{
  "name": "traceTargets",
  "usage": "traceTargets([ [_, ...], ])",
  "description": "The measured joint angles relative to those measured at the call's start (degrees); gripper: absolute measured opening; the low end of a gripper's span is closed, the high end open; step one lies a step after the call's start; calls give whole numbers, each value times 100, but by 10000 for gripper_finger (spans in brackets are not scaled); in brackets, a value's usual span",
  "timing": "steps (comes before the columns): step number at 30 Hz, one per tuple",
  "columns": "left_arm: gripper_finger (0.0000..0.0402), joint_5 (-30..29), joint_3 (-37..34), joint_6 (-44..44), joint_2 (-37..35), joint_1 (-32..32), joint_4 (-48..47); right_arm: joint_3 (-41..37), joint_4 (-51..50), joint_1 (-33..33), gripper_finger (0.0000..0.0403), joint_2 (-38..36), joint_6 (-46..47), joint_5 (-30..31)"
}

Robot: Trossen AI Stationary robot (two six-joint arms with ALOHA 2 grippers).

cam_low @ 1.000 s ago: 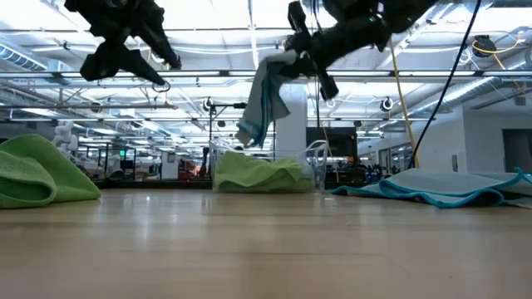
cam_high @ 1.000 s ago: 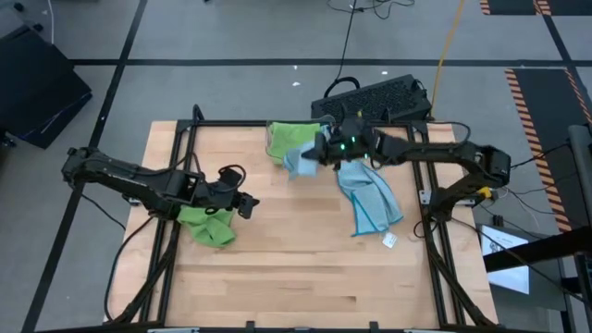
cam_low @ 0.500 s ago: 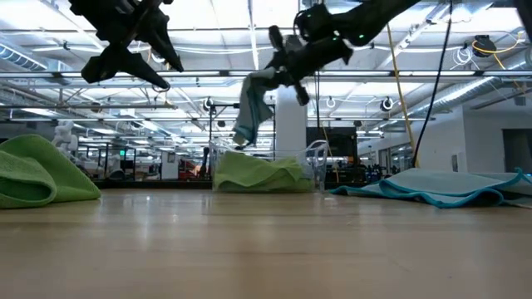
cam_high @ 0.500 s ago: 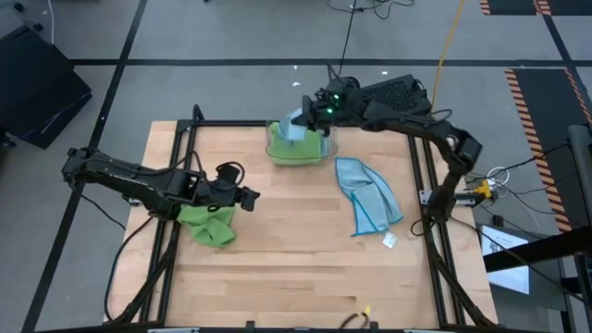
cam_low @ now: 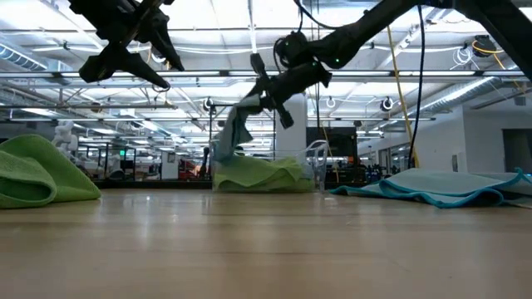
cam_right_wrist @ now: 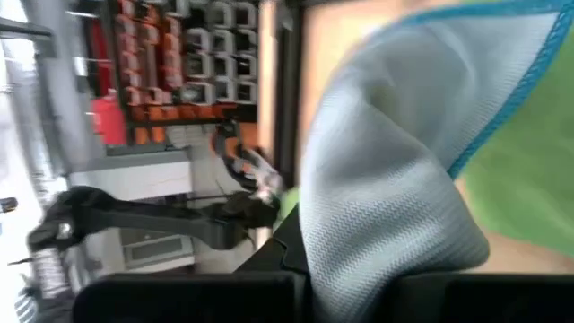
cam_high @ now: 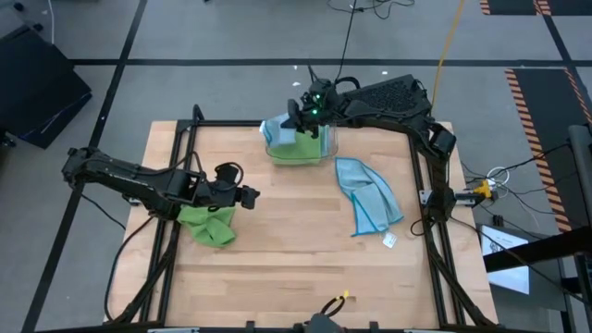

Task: Fold microfiber towels
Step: Put the left folded blue microfiber cloth into the transparent bin

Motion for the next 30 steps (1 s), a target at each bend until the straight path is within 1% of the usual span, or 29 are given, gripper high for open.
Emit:
traceTargets([
  [5,170,0,0,-71,0,-27,3,-267,12,-18,14,-48,-118,9],
  [13,170,1,0,-42,0,-26,4,-359,-552,-99,15,-136,-583,-72],
  [22,170,4,0,32,0,-26,4,-359,-1870,-415,23,-317,-1307,391],
  [25,170,4,0,39,0,-26,4,-359,-2030,-462,44,-317,-1435,398],
  [30,170,37,0,21,0,-28,7,-359,-2065,-474,118,-334,-1401,675],
])
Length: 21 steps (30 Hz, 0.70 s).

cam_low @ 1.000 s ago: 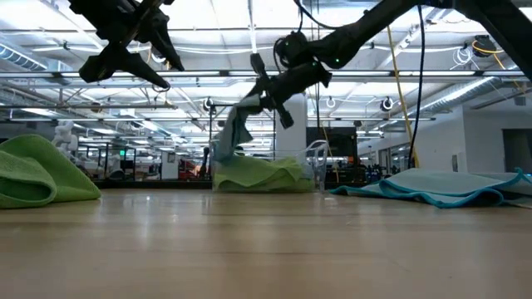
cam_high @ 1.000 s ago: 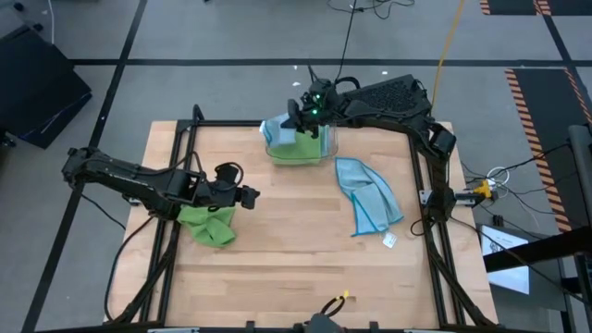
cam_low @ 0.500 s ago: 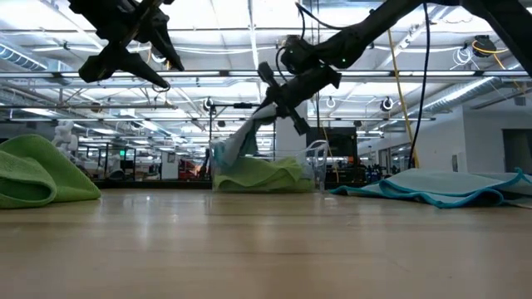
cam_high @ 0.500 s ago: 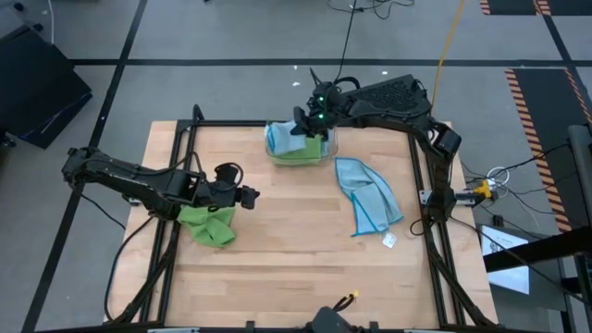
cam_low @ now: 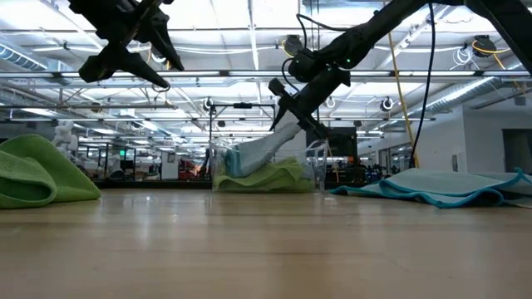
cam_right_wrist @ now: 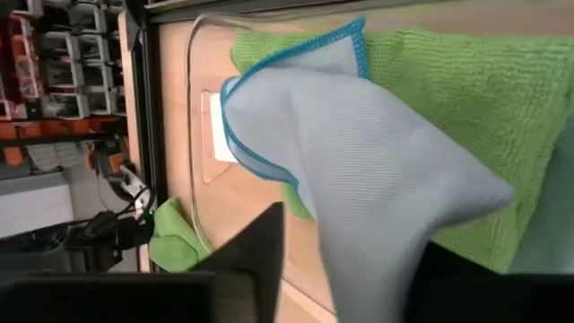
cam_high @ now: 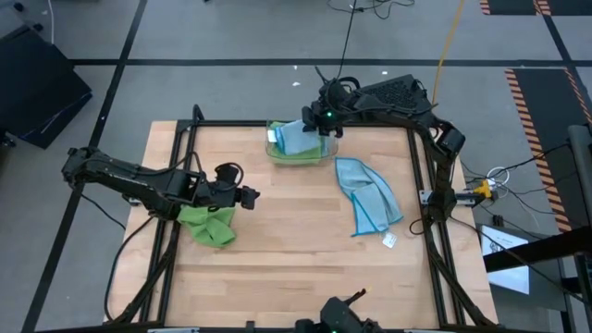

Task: Fold microfiber towels
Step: Put the left folded blue microfiber cloth into the transparent bin

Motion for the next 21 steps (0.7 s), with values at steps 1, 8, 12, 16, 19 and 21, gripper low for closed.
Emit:
traceTargets([
  [1,170,26,0,-14,0,-2,2,0,-24,-20,135,-9,-6,7],
  [8,170,190,0,-60,0,-106,167,0,-476,-275,236,-49,-346,21],
  [12,170,199,0,-41,0,-189,300,-2,-1089,-470,261,-188,-745,17],
  [16,170,191,0,-44,0,-248,310,-2,-1291,-584,264,-551,-942,221],
  [19,170,147,0,-33,0,-260,308,0,-1003,-553,261,-820,-975,461],
  [21,170,107,0,34,0,-260,304,14,-699,-428,254,-841,-877,438],
])
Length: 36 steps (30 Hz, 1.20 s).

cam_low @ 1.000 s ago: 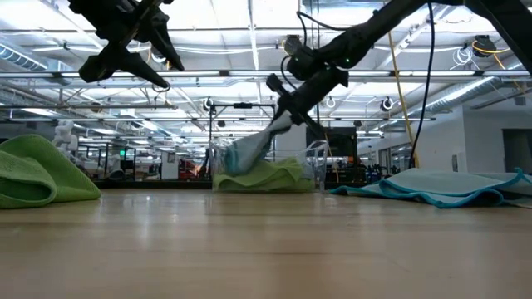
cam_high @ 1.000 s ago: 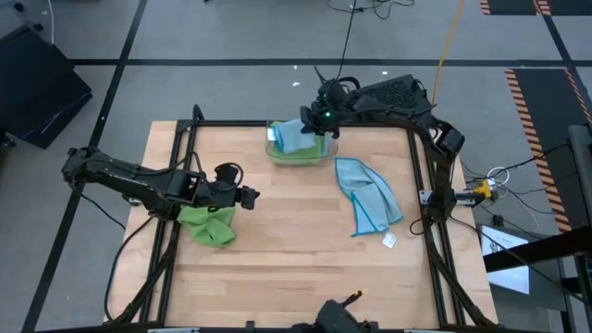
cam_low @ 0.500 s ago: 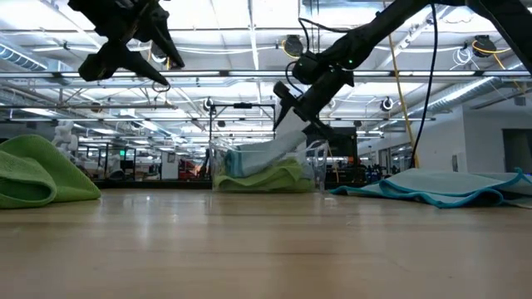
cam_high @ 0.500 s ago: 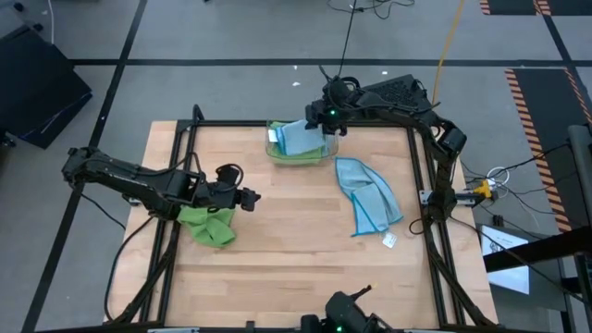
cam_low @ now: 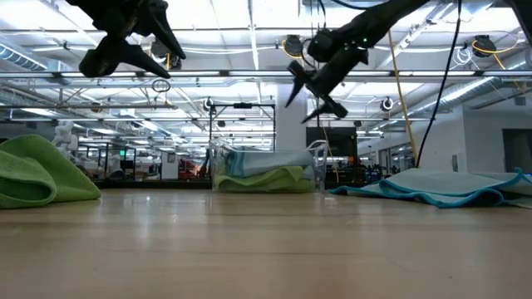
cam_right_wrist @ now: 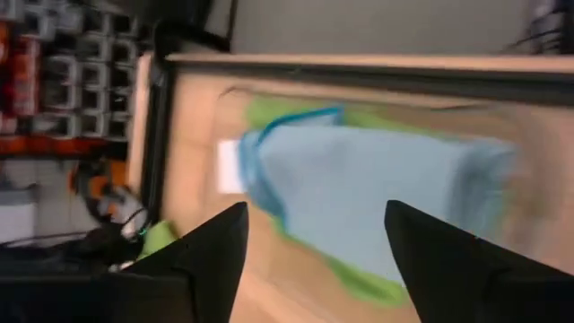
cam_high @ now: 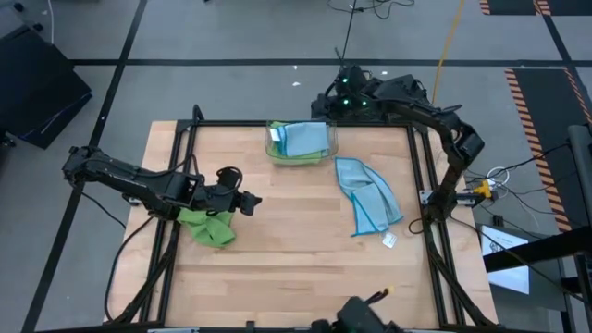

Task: Fold microfiber towels
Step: Put the left folded blue microfiber cloth into the transparent bin

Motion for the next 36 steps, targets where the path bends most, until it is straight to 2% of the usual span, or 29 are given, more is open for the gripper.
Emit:
traceTargets([
  [4,170,-69,0,135,0,102,0,166,272,414,221,215,-111,-24],
  [9,170,-19,0,231,0,248,43,660,-7,752,149,610,-881,306],
  [14,170,113,0,127,0,273,46,1308,-1047,701,66,1146,-1681,684],
  [19,170,117,0,100,-2,273,26,1523,-1011,578,9,1630,-1854,679],
  [26,170,149,0,72,-2,273,-454,1779,-1340,534,4,2235,-2127,656],
  [36,170,268,0,178,-2,273,-1008,1787,-1323,521,0,2195,-2255,904],
])
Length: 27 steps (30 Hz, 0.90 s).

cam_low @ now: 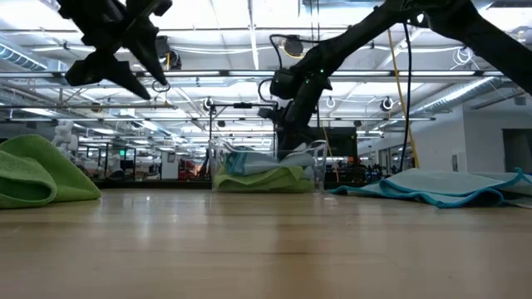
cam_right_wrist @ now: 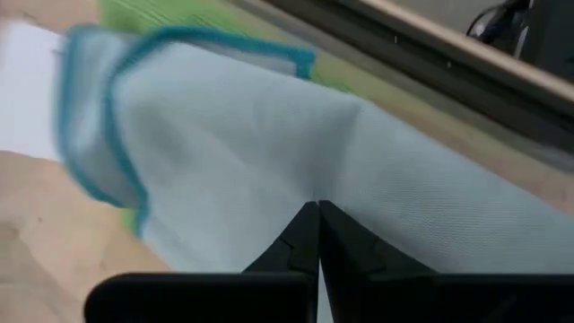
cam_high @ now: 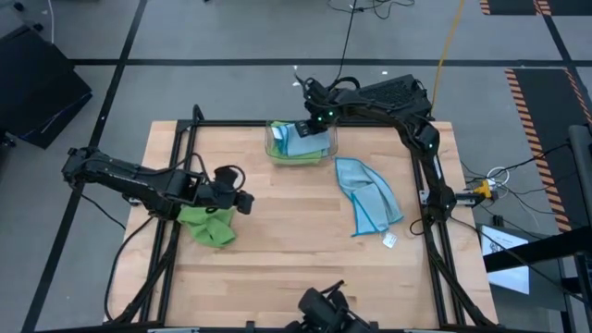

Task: Fold microfiber towels
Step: Put the left folded blue microfiber cloth into the transparent bin, then fold the green microfiber cloth

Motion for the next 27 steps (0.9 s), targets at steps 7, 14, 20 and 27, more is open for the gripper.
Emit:
traceTargets([
  [7,171,1087,0,-125,0,12,-1723,-2,45,20,0,-629,-153,-15],
  [14,217,1992,-175,-948,-17,227,-3353,-2,-155,194,0,-1336,-209,-4],
  [20,257,2173,-686,-1566,-19,243,-2682,-4,-275,461,0,-1750,-77,2],
  [27,216,2378,-1359,-1580,-15,240,-2065,-4,-294,942,0,-2189,367,158],
])
